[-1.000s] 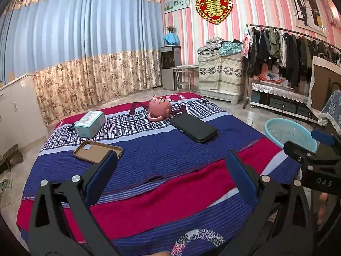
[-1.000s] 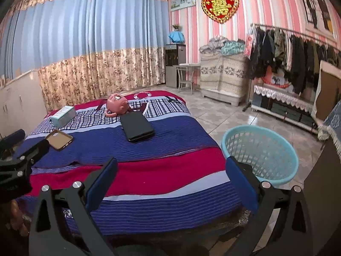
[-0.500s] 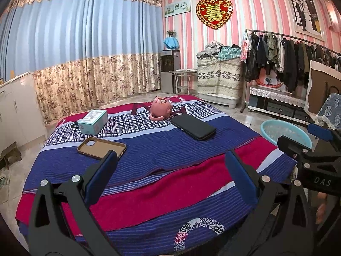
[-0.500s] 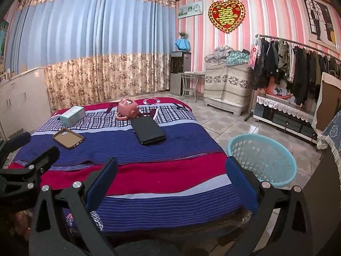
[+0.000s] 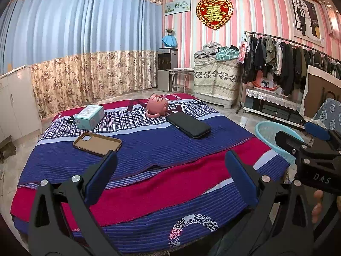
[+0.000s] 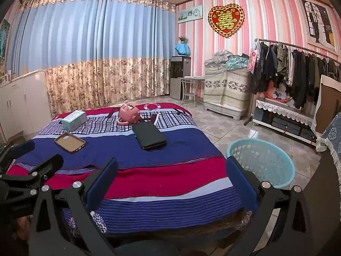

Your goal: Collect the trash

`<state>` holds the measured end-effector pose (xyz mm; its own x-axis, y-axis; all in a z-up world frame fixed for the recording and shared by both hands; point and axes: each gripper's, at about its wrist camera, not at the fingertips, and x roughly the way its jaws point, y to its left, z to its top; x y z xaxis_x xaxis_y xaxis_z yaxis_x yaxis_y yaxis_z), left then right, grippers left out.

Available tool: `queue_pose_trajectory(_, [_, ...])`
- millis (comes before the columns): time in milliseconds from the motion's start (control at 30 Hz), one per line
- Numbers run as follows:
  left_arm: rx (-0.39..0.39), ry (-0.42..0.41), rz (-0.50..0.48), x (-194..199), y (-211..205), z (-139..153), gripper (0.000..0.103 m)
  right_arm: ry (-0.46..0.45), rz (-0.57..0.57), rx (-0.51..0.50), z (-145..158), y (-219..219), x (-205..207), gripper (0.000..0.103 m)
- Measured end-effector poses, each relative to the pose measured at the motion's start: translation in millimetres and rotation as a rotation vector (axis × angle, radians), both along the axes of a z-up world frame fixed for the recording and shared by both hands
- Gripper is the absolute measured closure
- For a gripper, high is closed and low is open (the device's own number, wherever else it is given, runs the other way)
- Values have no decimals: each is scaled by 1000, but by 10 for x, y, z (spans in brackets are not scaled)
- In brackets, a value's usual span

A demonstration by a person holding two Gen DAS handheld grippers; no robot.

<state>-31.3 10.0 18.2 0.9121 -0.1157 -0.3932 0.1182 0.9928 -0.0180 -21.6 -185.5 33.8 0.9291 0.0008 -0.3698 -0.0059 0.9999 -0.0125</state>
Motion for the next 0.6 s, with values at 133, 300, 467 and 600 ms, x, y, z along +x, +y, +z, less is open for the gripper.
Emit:
queue_pose_trajectory(133, [-2,0,0,-3,0,-9,6,-6,-1,0,0,5,-5,5])
queue_pose_trajectory(300, [4,-8,5,-2,17,-1,6,-7,-1,0,-1,8,-5,5])
queue_pose_trajectory(467, [4,-8,6,-3,18,-4,6,-13,-2,-2,14,11,-15,5])
queue_pose_trajectory(600, [11,-17,10,-10,20,5,6,-22,-1,-2,34,25,-20,5])
